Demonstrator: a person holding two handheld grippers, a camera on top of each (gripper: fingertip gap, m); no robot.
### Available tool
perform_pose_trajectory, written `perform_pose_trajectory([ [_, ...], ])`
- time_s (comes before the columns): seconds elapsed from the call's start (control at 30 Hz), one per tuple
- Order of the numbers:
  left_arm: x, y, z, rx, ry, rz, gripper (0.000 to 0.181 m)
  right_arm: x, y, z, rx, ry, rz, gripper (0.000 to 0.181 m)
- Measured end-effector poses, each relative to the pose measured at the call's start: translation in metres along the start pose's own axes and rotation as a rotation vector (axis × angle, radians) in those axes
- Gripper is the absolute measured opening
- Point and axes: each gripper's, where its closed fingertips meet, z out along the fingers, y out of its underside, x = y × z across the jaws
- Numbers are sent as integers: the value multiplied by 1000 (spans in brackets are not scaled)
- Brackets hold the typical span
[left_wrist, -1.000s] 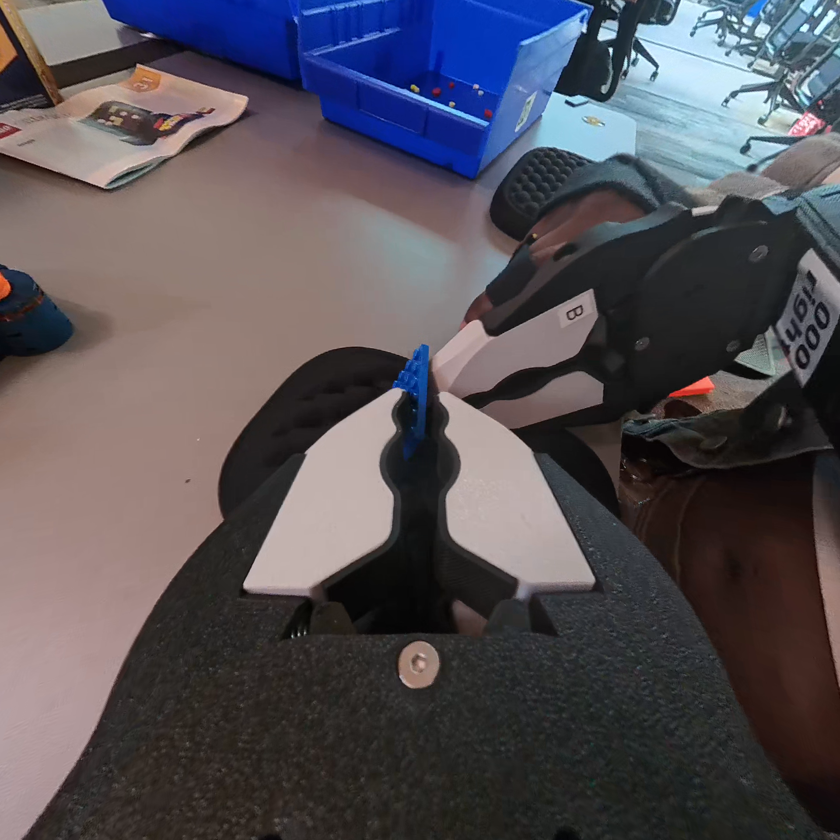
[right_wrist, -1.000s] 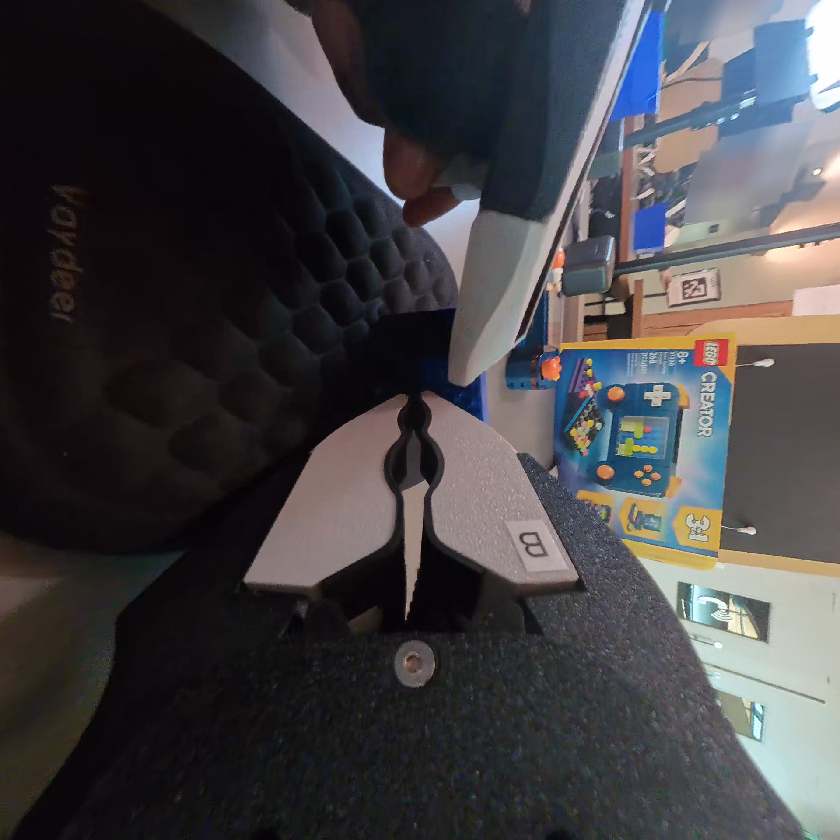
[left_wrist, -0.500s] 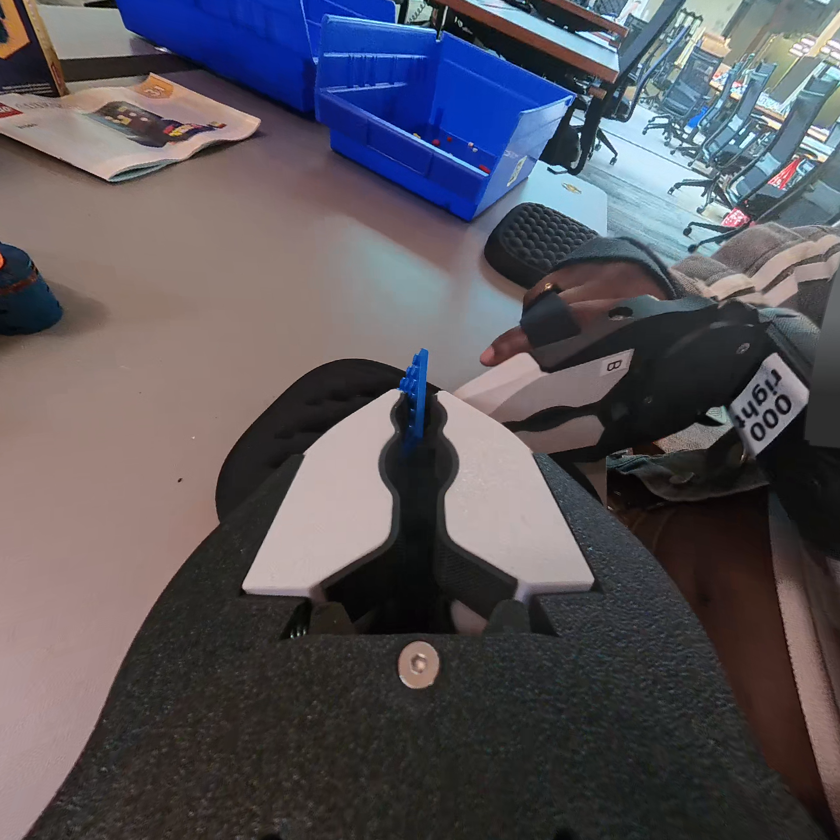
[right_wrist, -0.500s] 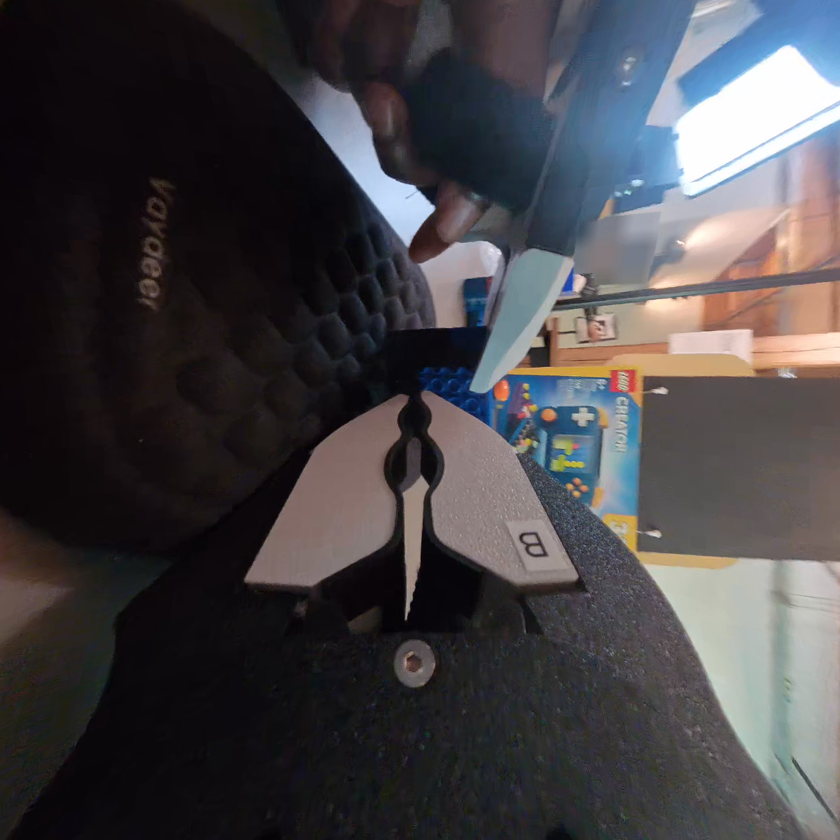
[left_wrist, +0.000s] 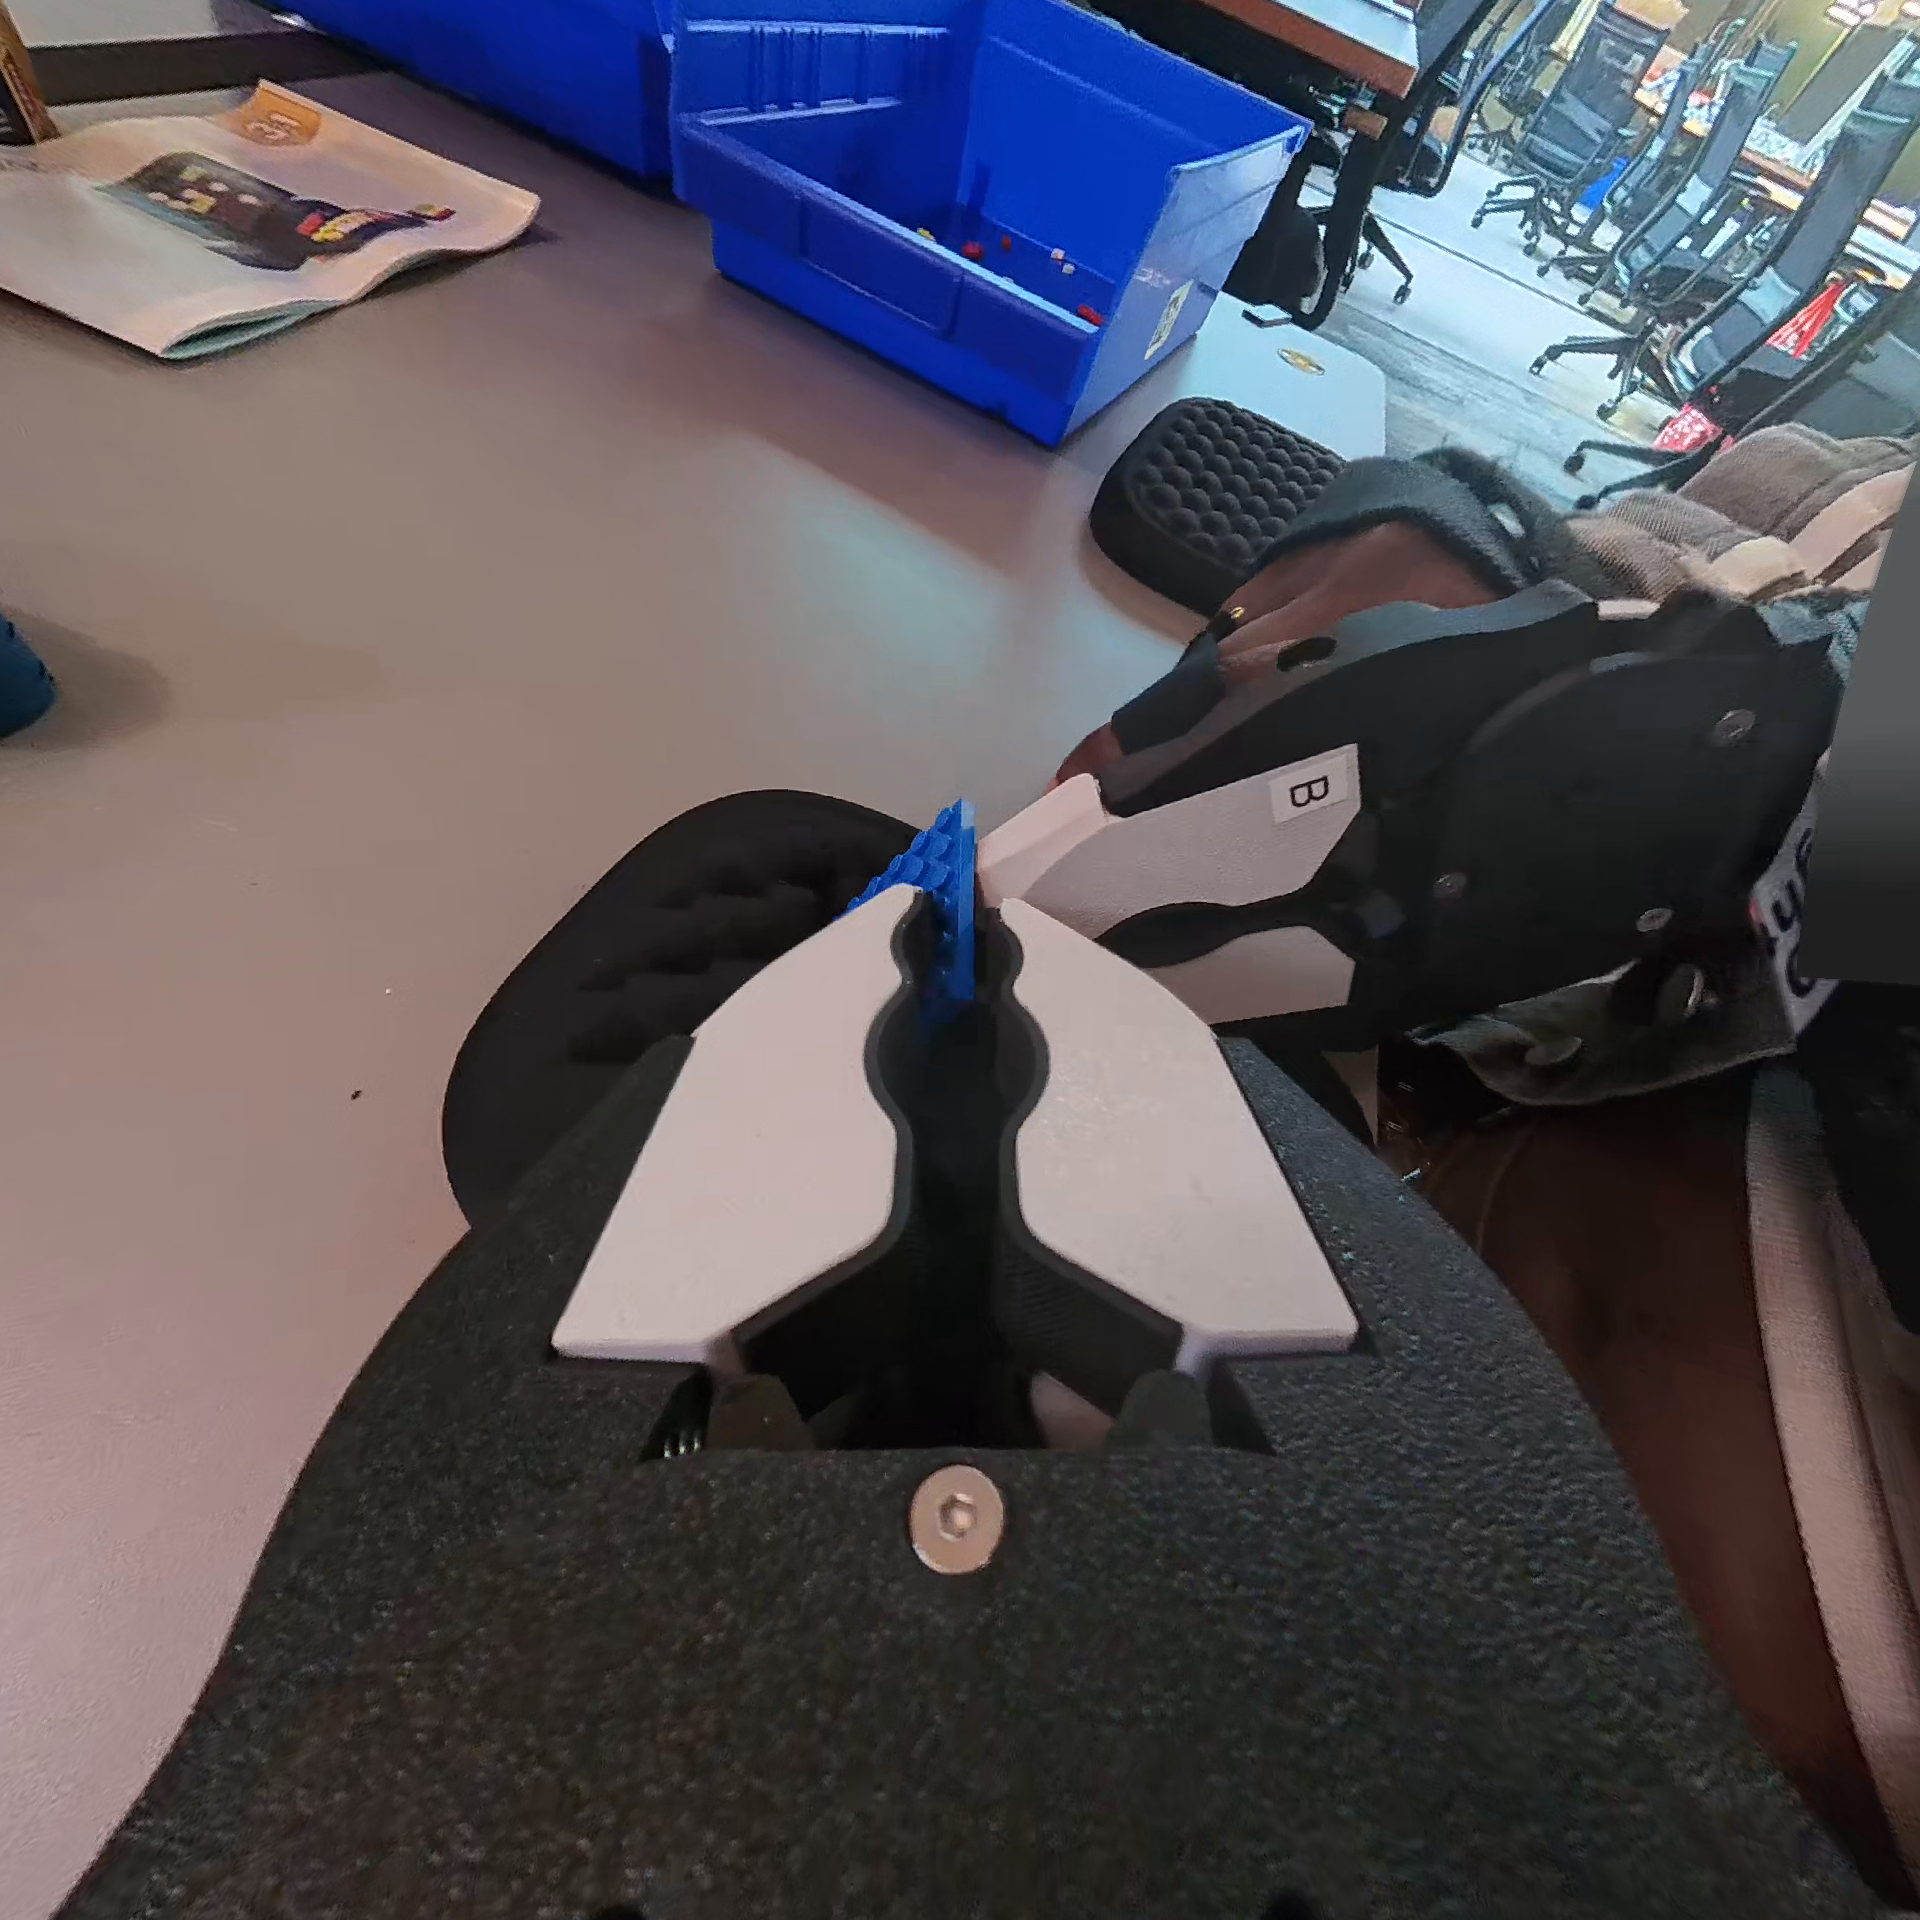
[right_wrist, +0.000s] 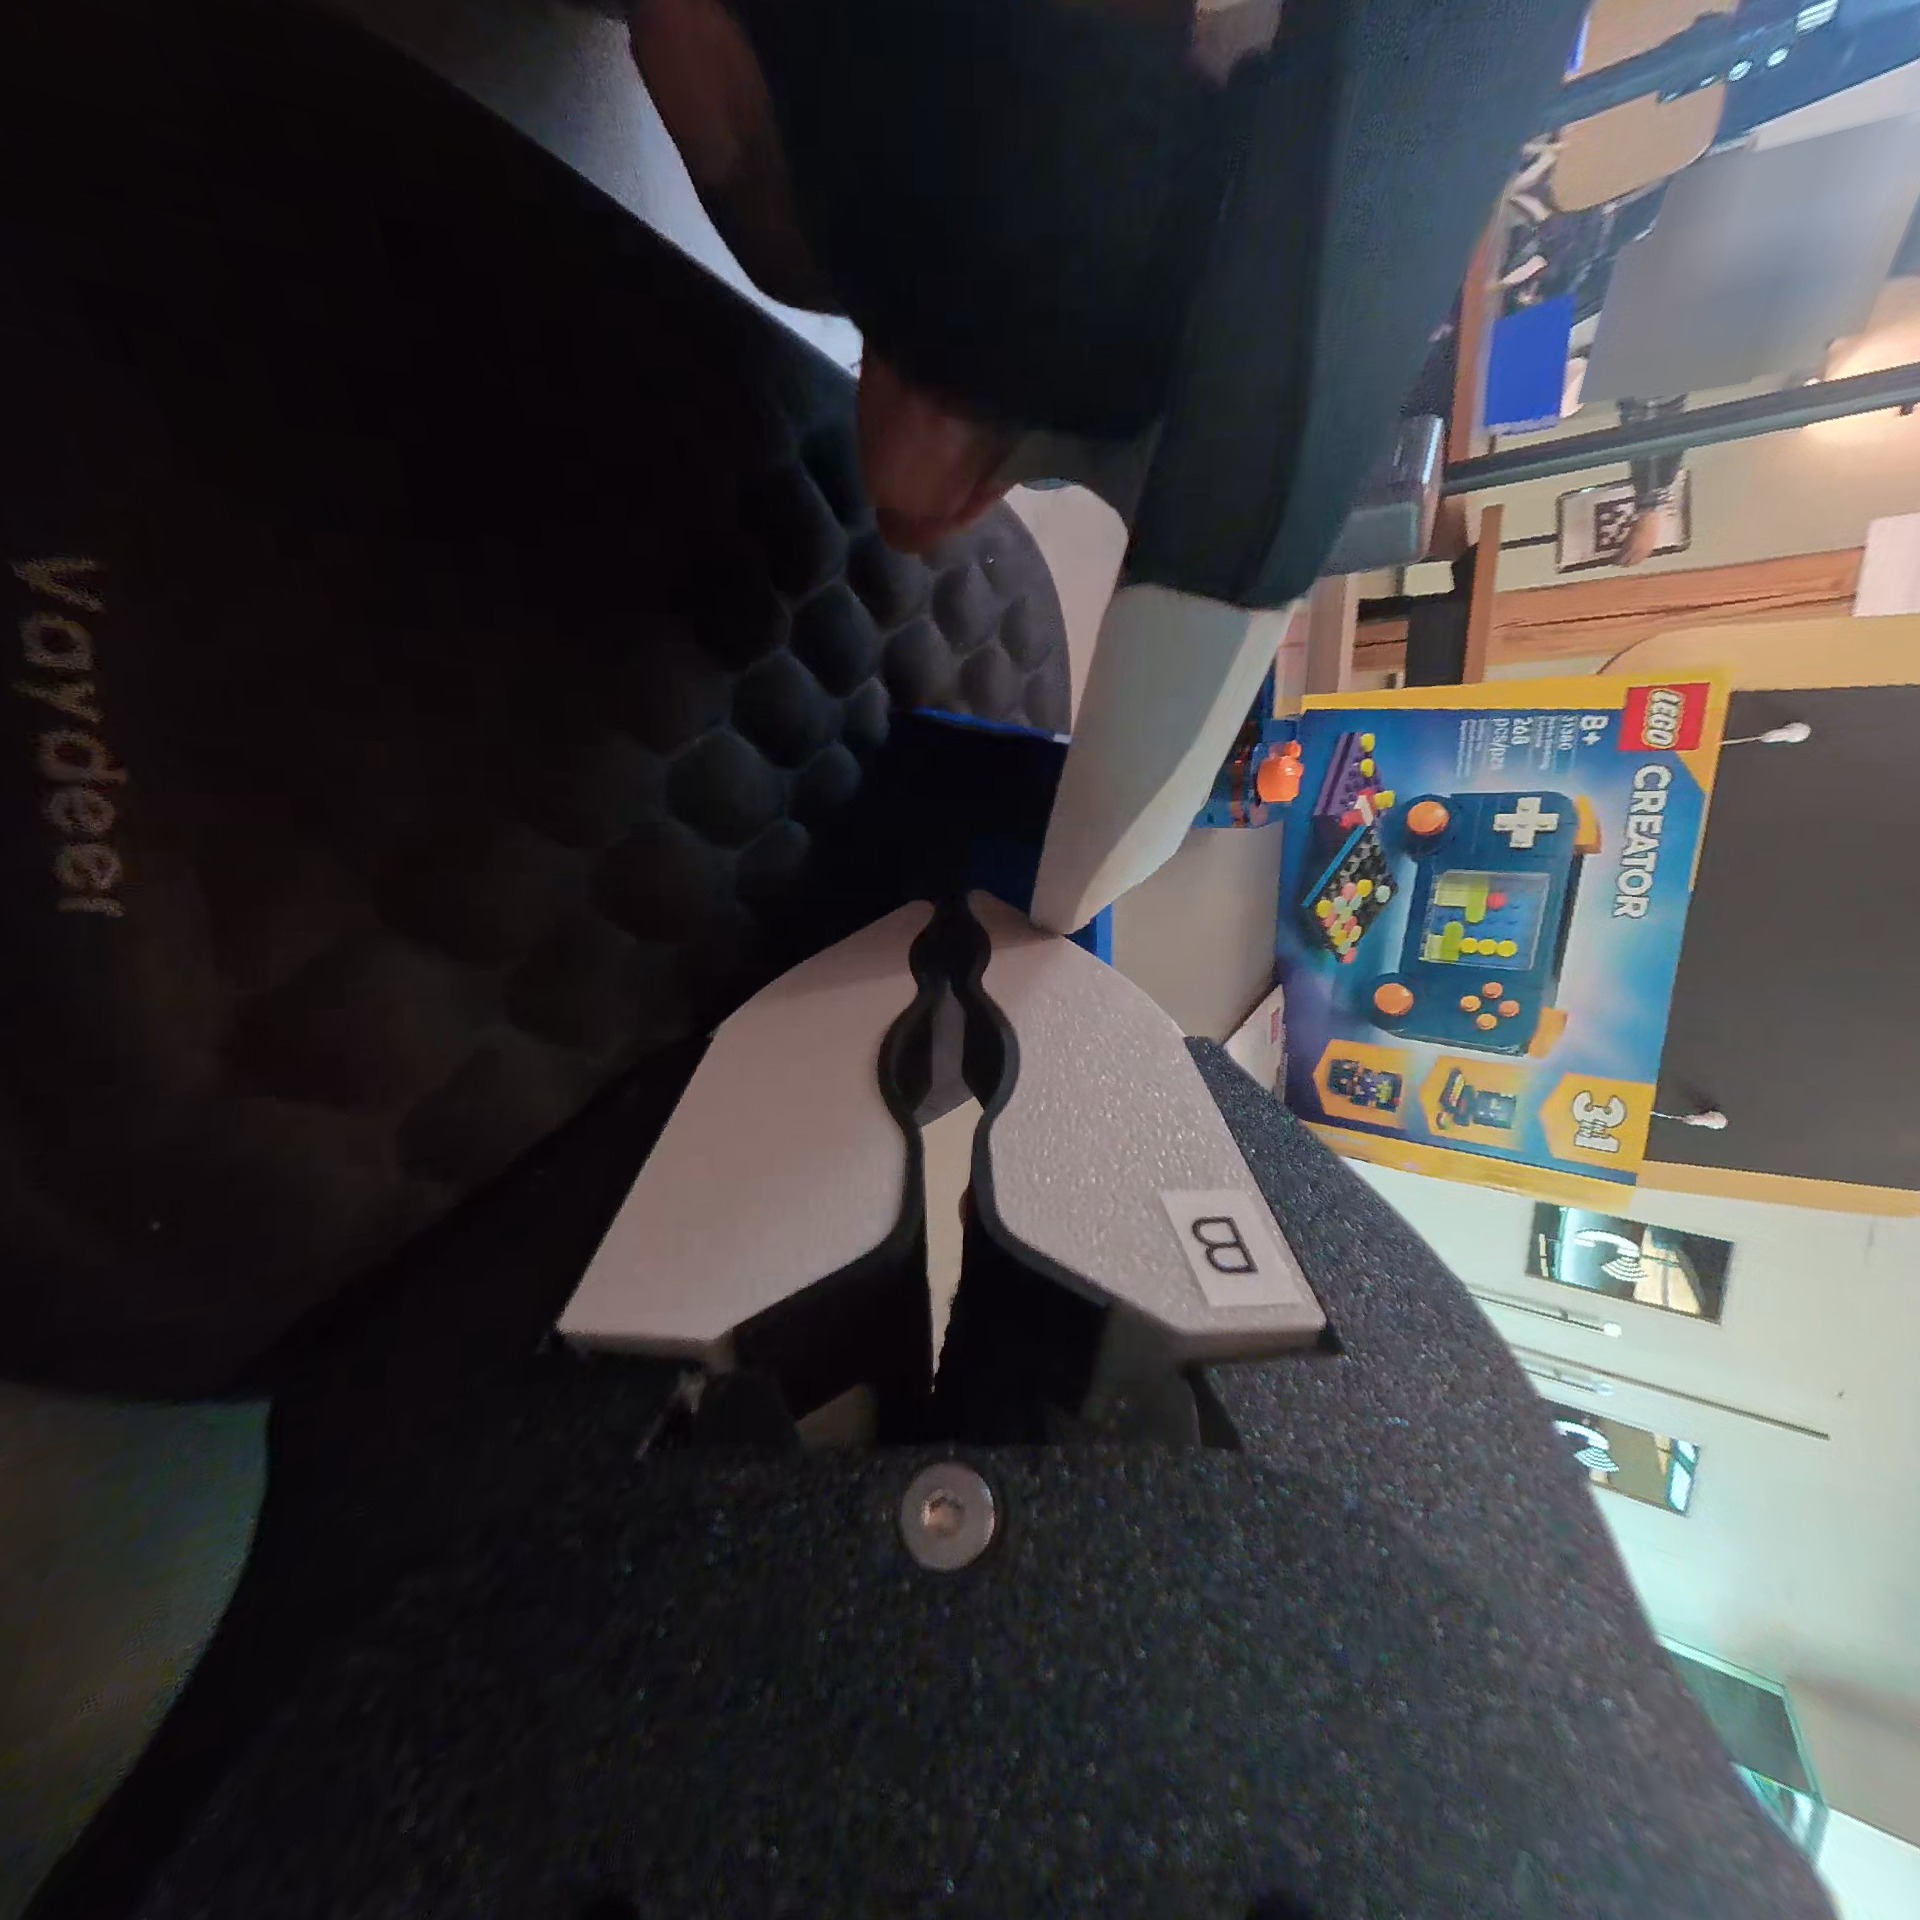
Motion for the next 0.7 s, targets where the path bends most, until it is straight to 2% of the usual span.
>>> perform_pose_trajectory([
  [0.1, 3, -2, 2, 10, -4, 15, 10, -11, 2, 3, 0, -145, 93, 0],
  [0.17, 0, -4, 0, 31, 4, -18, 10, -10, 1, 3, 8, -140, 86, 0],
  [0.33, -4, -7, -2, 58, 15, -66, 9, 0, -6, -7, 124, 82, -12, 0],
  [0.4, -5, -8, -3, 61, 16, -73, 10, 8, -13, -17, 175, 223, -75, 0],
  [0.47, -4, -7, -2, 58, 16, -66, 10, 14, -13, -19, 166, 288, -80, 0],
  [0.7, -2, -4, 0, 36, 15, -50, 10, 7, -1, -3, 47, 132, 22, 0],
])
